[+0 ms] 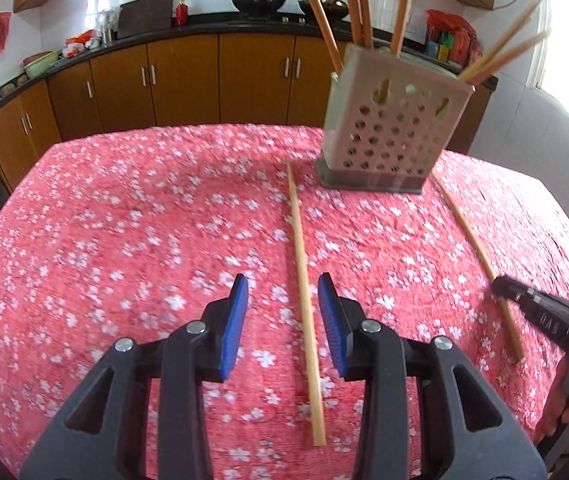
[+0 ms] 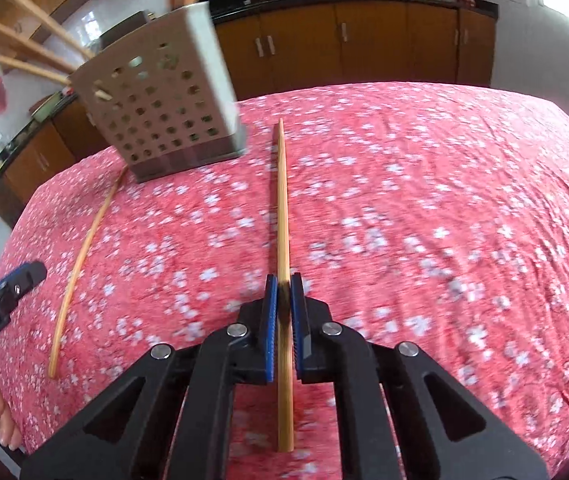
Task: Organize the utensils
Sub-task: 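Close the right gripper on a chopstick while the left gripper grasps another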
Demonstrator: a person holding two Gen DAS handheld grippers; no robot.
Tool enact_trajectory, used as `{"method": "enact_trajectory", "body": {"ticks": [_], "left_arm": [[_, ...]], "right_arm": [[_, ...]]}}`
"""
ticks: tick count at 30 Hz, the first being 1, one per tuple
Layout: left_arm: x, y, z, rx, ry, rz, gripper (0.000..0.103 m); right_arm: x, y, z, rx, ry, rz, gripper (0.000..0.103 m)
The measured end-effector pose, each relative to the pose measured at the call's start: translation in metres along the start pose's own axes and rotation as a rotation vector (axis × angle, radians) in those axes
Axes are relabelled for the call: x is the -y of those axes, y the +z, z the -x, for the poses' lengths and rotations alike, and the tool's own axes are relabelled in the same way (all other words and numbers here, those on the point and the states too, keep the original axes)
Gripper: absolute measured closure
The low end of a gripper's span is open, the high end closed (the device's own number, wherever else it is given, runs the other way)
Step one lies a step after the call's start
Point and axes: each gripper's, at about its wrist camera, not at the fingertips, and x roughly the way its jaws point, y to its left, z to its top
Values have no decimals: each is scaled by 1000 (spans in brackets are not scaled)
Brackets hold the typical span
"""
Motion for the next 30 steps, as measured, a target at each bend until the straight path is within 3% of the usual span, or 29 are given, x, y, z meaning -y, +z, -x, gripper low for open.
{"method": "enact_trajectory", "body": {"ticks": [5,10,12,20,25,30], "left_arm": [[9,-4,-16,-42,5,-22,68],[11,-5,-29,-71,51,-27,91],[9,-4,-31,-71,65,-29,95],[-27,9,-38,-77,135,40,94],[-36,10,-38,-65,121,53,85],[-35,12,-39,-67,118,47,84]], "right_arm": [[17,4,0,5,-16,-27,96],[20,1,5,10,-16,-14,96],[17,3,2,9,-12,-9,96],[13,12,-11,14,-27,16,96],[11,16,-16,14,-34,33,95],[13,17,-17,13,-25,23,95]]}}
